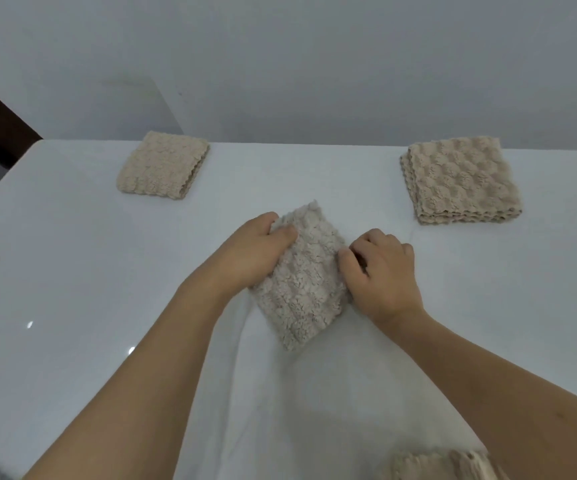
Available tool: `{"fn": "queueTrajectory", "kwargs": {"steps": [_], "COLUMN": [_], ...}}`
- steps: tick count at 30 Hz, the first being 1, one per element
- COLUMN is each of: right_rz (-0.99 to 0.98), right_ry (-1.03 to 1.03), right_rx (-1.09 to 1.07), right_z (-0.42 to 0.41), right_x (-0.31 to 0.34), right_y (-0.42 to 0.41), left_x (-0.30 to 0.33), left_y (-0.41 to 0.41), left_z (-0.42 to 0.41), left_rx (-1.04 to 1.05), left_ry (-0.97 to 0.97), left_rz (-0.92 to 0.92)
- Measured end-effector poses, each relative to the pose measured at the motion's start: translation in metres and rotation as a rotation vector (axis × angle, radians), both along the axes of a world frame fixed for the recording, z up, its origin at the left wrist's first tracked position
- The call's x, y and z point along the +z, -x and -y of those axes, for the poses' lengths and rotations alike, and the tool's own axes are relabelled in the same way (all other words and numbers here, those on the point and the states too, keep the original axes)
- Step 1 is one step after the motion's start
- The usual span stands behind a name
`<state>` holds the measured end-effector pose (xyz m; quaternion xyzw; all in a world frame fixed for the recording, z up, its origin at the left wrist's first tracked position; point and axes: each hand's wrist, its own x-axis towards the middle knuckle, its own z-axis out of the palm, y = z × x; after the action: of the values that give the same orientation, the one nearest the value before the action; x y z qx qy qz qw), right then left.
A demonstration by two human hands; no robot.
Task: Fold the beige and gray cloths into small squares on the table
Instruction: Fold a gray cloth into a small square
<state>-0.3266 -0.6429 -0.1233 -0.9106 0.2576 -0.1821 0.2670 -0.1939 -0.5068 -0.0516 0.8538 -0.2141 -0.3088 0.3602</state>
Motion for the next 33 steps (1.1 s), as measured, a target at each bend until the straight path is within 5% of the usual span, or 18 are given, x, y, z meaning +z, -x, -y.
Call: {"fn": "queueTrajectory", "kwargs": {"steps": [2, 7, 10, 13, 18, 23, 29, 33], "right_rz": [0.072, 0.355, 0.288, 0.325, 0.320, 0.054, -0.026, -0.082], "right_ry": [-0.194, -1.220, -1.504, -1.612, -1.317, -1.349, -0.483, -0.176], "right_rx": [0.034, 0.042, 0.180, 0.048, -0.222, -0.146, -0.076, -0.015], "right_z": [0.003, 0.015, 0.027, 0.048, 0.093, 0.128, 0.153, 0.184], "right_x": [0.003, 0.035, 0.052, 0.059, 0.057, 0.050, 0.028, 0.020], "right_y": [0.003, 0.015, 0.036, 0.060, 0.110, 0.158, 0.190, 0.216], "left_x": [0.008, 0.038, 0.050, 0.043, 0.022, -0.002, -0.024, -0.030], "left_y": [0.015, 0.060, 0.089, 0.115, 0.172, 0.221, 0.251, 0.274], "left_z": [-0.006, 0.003, 0.021, 0.043, 0.081, 0.120, 0.161, 0.188], "left_rx": [0.021, 0.105, 0.207, 0.276, 0.253, 0.250, 0.187, 0.064], "left_ry": [0.117, 0.394, 0.451, 0.258, -0.020, -0.107, -0.235, -0.309], "left_rz": [-0.005, -0.014, -0.048, 0.068, 0.208, 0.211, 0.274, 0.415]}}
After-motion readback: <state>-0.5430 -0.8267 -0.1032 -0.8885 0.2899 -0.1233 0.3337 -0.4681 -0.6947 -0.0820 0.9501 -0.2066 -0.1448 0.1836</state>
